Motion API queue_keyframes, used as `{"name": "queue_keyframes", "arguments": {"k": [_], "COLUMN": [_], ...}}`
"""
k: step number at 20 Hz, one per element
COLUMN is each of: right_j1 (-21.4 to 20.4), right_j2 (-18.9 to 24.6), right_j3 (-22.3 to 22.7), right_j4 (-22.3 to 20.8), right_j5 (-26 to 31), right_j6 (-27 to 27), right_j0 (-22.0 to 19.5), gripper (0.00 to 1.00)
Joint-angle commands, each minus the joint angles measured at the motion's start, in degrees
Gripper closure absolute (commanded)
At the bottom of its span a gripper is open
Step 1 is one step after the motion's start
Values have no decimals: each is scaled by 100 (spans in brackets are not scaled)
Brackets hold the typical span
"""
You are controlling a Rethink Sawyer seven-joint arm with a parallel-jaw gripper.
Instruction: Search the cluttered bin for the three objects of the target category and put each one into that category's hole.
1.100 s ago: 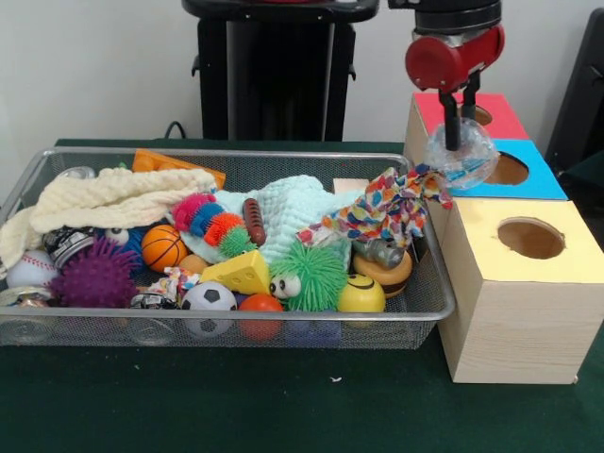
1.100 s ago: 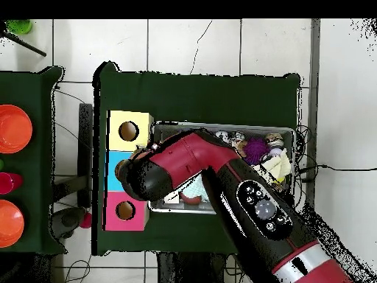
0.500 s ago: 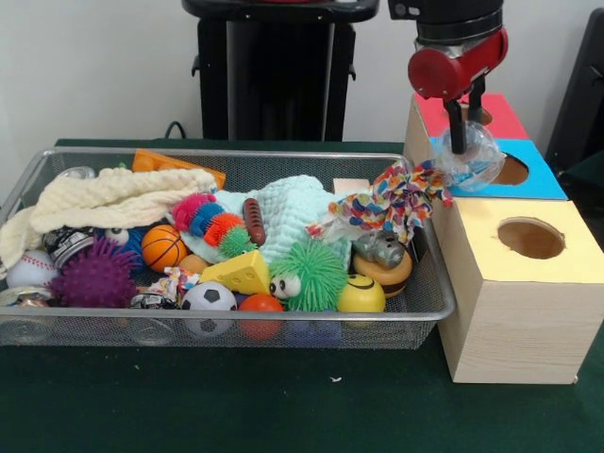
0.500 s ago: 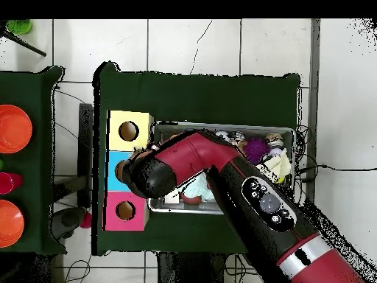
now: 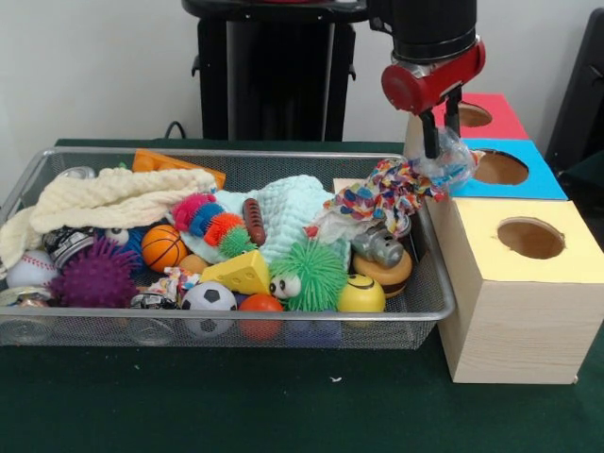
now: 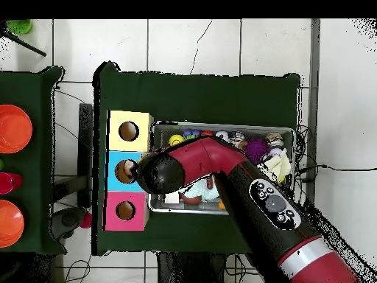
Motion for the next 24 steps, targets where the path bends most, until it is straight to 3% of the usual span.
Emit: {"name": "queue_keyframes", "arguments": {"k": [1, 10, 15, 24], "right_j1": [182, 119, -79, -183], "right_j2": [-724, -496, -430, -232], "right_j3": [-77, 163, 425, 467], "right_j4": [386, 1046, 1154, 1336], "right_j5": [1041, 899, 642, 192], "right_j6": [716, 561, 528, 505], "right_j0": [105, 33, 37, -41], "gripper": [100, 100, 100, 100]}}
